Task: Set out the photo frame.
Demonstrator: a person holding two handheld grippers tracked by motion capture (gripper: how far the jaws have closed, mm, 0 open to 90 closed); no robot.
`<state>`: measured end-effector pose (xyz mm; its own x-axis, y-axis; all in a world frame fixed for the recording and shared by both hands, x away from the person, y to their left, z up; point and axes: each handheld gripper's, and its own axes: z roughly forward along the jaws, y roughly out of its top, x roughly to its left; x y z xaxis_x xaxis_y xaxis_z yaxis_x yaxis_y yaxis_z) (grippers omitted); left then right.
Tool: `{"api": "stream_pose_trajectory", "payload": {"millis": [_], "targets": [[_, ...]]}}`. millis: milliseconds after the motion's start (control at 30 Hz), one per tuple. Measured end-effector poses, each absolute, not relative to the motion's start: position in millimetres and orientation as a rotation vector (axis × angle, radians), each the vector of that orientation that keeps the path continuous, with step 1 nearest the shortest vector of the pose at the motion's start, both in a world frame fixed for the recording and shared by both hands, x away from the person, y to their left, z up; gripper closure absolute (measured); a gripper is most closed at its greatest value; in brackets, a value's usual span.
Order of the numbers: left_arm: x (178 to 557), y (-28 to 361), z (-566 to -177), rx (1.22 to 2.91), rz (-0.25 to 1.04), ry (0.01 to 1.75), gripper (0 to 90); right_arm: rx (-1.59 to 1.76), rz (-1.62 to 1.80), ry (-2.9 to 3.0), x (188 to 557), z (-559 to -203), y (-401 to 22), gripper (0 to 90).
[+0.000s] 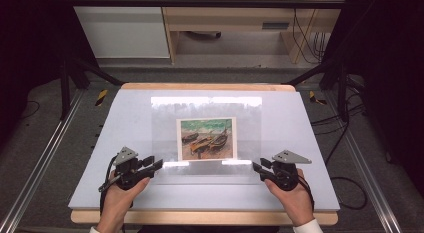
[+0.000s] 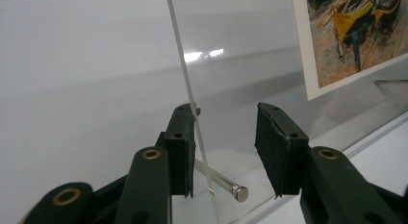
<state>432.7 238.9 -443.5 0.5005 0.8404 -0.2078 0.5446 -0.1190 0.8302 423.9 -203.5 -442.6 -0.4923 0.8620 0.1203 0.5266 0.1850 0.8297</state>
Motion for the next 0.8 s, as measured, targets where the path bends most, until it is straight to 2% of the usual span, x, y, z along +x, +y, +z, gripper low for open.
{"api": "stream_pose_trajectory", "payload": {"millis": [800], "targets": [[422.3,239.5,-445.0,1.825,0.414,1.151,64.1,1.297,1.188,2.103,413.8,-444.5,-204.8,71.5]]}}
